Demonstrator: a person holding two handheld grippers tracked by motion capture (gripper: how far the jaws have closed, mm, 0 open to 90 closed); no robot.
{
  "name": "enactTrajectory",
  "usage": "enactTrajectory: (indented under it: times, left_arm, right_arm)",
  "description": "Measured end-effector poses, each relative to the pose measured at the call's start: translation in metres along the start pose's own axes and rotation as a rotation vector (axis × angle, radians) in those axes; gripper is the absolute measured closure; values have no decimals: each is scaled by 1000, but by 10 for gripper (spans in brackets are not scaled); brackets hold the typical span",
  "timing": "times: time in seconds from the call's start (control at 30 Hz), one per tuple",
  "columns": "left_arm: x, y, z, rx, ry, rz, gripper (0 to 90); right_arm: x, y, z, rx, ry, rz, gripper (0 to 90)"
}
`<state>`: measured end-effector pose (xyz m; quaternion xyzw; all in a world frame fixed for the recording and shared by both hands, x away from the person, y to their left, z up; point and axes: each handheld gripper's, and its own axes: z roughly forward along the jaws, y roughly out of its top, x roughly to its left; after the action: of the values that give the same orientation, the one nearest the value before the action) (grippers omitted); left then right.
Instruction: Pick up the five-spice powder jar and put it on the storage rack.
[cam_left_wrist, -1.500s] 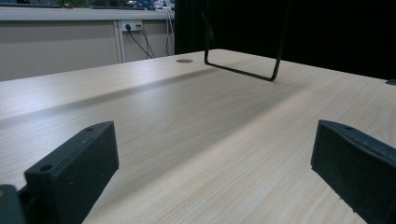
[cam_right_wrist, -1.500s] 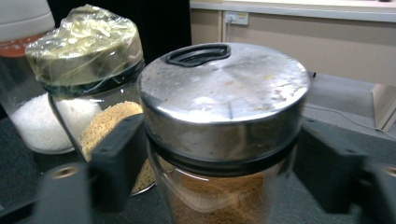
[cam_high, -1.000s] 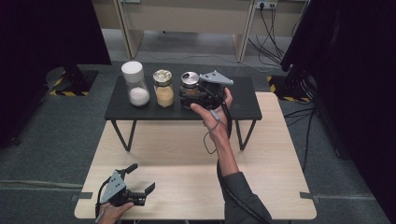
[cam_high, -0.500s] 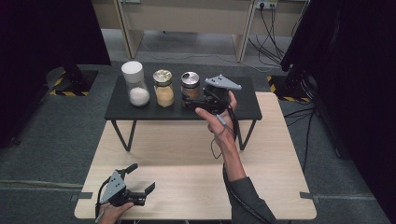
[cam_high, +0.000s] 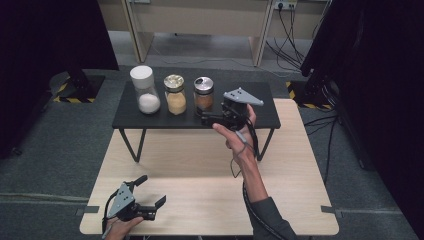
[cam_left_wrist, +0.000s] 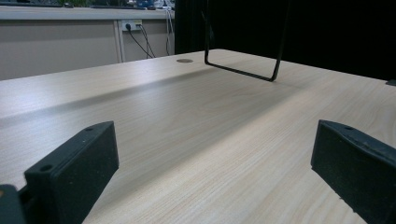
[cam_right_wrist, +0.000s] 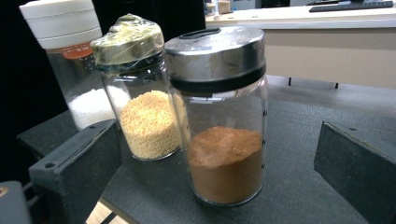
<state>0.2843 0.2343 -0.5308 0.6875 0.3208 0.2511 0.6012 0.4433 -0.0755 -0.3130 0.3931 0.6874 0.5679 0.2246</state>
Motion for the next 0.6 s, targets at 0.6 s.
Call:
enactTrajectory:
  times: [0.6]
  left_arm:
    - [0, 0, 0, -1, 0, 3, 4]
  right_arm:
    - [8, -27, -19, -30, 50, -12, 11]
